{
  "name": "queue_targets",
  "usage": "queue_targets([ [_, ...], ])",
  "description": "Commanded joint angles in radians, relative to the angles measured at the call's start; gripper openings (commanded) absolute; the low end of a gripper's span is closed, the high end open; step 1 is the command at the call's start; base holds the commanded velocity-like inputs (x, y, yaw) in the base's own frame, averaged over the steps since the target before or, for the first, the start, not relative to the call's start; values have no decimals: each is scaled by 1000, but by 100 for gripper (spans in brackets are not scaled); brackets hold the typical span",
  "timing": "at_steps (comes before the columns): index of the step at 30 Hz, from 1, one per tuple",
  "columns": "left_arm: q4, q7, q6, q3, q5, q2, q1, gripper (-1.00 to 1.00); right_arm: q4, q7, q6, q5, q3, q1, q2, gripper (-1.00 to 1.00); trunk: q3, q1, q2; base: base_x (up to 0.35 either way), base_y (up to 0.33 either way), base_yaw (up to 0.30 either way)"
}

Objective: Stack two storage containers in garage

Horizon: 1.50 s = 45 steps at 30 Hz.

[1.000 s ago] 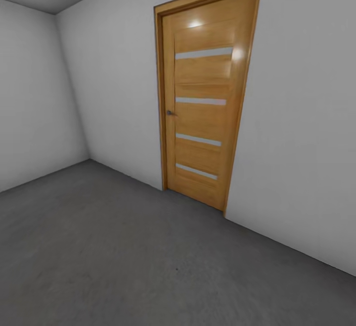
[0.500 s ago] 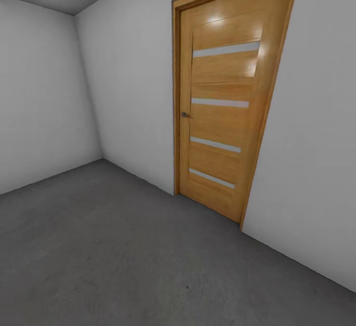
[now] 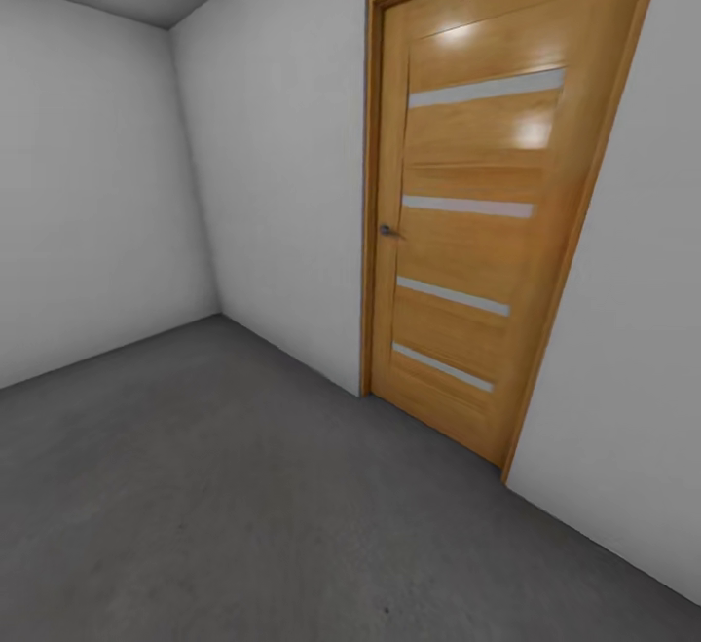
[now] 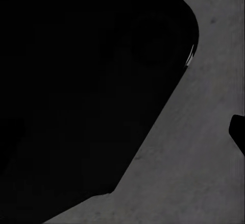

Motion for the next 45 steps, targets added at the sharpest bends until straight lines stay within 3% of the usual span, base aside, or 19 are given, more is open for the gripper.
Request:
queue_targets([
  [1, 0, -1, -3, 0, 6, 0, 0, 100, 0, -1, -3, 0, 2, 0, 0, 100, -1, 1, 0, 322, 0, 4],
  [45, 0, -1, -3, 1, 6, 0, 0, 100, 0, 0, -3, 9, 3, 0, -2, 100, -1, 1, 0, 322, 0, 0],
])
